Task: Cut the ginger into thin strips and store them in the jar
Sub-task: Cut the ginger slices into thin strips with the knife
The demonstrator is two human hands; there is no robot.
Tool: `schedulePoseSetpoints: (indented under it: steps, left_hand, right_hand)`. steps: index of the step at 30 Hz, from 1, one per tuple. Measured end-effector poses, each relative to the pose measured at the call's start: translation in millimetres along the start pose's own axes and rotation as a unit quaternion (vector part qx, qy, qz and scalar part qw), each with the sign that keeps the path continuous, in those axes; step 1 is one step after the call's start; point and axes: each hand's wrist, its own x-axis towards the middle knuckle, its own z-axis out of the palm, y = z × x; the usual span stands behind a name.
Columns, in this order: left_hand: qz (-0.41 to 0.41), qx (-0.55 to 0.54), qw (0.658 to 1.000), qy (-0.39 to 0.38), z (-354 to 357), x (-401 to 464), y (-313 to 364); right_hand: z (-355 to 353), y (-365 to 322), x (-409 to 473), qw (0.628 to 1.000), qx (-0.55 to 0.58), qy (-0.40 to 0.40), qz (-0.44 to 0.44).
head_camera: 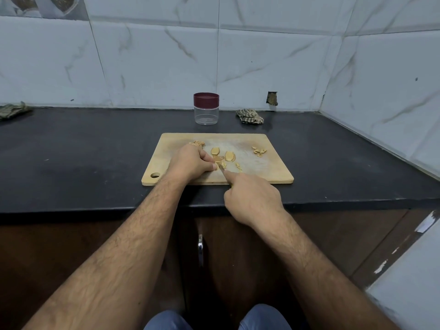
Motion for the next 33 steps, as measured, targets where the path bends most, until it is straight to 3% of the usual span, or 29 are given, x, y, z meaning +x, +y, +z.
schedulePoseSetpoints:
  steps: [33]
  left_hand:
    - [0.002,-0.007,1.000,-0.006,-2,-2,1]
  right_hand:
    - [-3,-7,30,1.000,-0.020,-0.013,-0.006]
